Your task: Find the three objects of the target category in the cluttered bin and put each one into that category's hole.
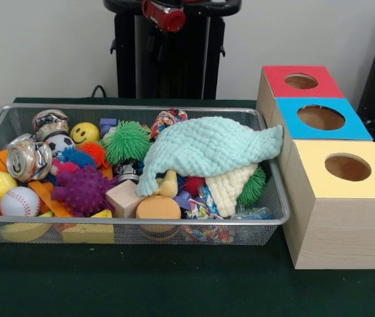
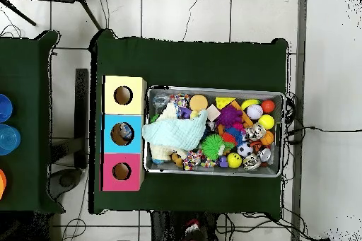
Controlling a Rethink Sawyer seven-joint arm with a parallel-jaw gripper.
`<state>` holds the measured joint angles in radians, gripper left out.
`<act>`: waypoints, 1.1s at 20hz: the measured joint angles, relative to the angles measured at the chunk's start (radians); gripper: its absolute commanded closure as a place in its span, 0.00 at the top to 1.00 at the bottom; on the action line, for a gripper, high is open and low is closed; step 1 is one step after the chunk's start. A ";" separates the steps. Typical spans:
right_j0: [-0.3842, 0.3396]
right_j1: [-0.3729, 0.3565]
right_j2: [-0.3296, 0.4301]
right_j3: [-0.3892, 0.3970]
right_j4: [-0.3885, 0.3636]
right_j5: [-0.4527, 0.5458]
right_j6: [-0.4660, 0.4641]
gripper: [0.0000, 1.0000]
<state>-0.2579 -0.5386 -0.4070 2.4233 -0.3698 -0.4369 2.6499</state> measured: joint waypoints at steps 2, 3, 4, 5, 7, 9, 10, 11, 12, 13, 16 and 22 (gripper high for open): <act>-0.005 0.005 -0.001 -0.006 -0.008 -0.005 0.000 1.00; -0.009 0.008 -0.001 -0.011 -0.014 -0.005 0.000 1.00; -0.011 0.009 -0.001 -0.014 -0.017 -0.005 0.000 1.00; -0.012 0.011 -0.001 -0.018 -0.019 -0.006 0.000 1.00; -0.012 0.016 -0.004 -0.027 -0.021 -0.009 0.000 1.00; -0.012 0.018 -0.005 -0.032 -0.021 -0.008 0.000 1.00; -0.012 0.018 -0.006 -0.033 -0.021 -0.008 0.000 1.00; -0.012 0.018 -0.006 -0.036 -0.021 -0.008 0.000 1.00; -0.012 0.018 -0.006 -0.037 -0.021 -0.008 0.000 1.00; -0.012 0.018 -0.006 -0.038 -0.021 -0.008 0.000 1.00; -0.010 0.018 -0.006 -0.038 -0.021 -0.008 0.000 1.00; -0.004 0.016 -0.006 -0.038 -0.021 -0.008 0.000 1.00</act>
<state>-0.2623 -0.5226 -0.4132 2.3852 -0.3905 -0.4453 2.6499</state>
